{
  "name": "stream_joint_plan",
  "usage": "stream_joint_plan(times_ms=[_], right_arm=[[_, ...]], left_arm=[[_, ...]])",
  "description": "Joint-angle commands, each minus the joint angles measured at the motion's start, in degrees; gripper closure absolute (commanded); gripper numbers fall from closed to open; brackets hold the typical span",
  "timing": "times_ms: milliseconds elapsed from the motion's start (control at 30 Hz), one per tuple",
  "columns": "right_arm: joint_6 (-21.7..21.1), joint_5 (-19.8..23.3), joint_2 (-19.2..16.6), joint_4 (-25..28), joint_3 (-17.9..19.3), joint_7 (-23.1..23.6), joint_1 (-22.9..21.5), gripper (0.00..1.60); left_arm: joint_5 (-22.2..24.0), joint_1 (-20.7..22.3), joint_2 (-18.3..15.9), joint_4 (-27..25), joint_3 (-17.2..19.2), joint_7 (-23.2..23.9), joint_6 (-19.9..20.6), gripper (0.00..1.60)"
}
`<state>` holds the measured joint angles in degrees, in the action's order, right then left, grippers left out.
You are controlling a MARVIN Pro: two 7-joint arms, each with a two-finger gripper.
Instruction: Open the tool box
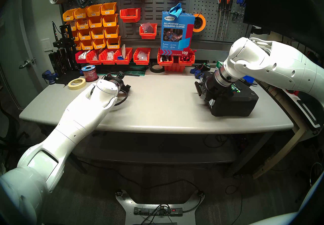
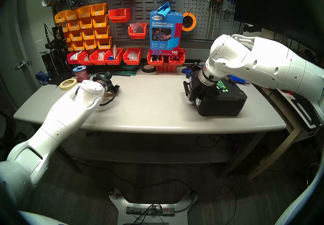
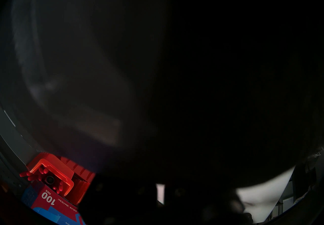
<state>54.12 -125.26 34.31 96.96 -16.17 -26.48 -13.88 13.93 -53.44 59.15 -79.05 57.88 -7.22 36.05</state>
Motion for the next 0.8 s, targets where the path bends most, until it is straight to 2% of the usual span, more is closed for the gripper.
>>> stream_joint_plan(times_ms=[0, 567, 767], right_arm=[[0.9, -2.3, -3.6, 0.8, -7.5, -3.6, 3.6, 1.6], [0.9, -5.3, -11.4, 0.1, -11.5, -9.8, 1.8, 1.6], [0.9, -5.8, -11.6, -0.8, -11.6, -13.1, 0.4, 1.6]], left_arm=[[-0.1, 0.9, 0.1, -0.6, 0.2, 0.0, -0.2, 0.0], [0.0, 1.0, 0.1, -0.6, 0.2, -0.1, -0.2, 0.0], [0.0, 1.1, 0.1, -0.7, 0.1, -0.1, -0.2, 0.0]])
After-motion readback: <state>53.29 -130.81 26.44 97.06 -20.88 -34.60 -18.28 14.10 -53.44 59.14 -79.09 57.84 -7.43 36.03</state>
